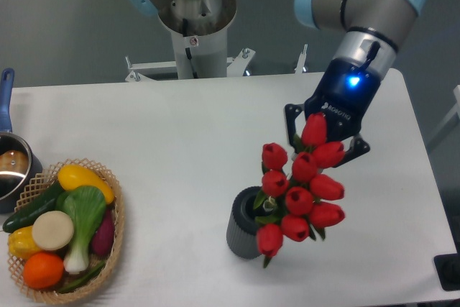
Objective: Pick up the flowers from the vase
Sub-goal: 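Lift the gripped tulips up out of the black vase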
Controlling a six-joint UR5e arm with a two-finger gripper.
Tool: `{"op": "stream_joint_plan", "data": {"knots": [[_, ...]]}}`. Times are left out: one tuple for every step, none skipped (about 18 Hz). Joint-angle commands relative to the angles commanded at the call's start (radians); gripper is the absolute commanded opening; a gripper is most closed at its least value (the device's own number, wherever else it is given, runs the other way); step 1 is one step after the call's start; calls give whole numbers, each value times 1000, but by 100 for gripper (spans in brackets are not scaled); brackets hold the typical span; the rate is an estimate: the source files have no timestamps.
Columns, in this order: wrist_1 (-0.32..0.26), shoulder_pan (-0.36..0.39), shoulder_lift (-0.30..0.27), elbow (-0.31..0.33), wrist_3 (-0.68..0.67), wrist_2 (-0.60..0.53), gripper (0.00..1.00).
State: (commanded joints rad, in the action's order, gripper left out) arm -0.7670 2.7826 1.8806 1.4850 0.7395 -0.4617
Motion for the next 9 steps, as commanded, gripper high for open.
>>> {"op": "stream_joint_plan", "data": {"knots": [[0, 0, 2, -9, -11, 0, 0], [0, 0, 3, -17, -21, 2, 0], [0, 0, 3, -21, -34, 3, 0], [0, 0, 5, -23, -43, 5, 0], [0, 0, 5, -23, -45, 11, 0], [0, -3, 6, -23, -46, 14, 0], [0, -5, 6, -22, -52, 14, 0], [0, -8, 5, -22, -61, 15, 0], [0, -9, 3, -22, -72, 17, 0]]}}
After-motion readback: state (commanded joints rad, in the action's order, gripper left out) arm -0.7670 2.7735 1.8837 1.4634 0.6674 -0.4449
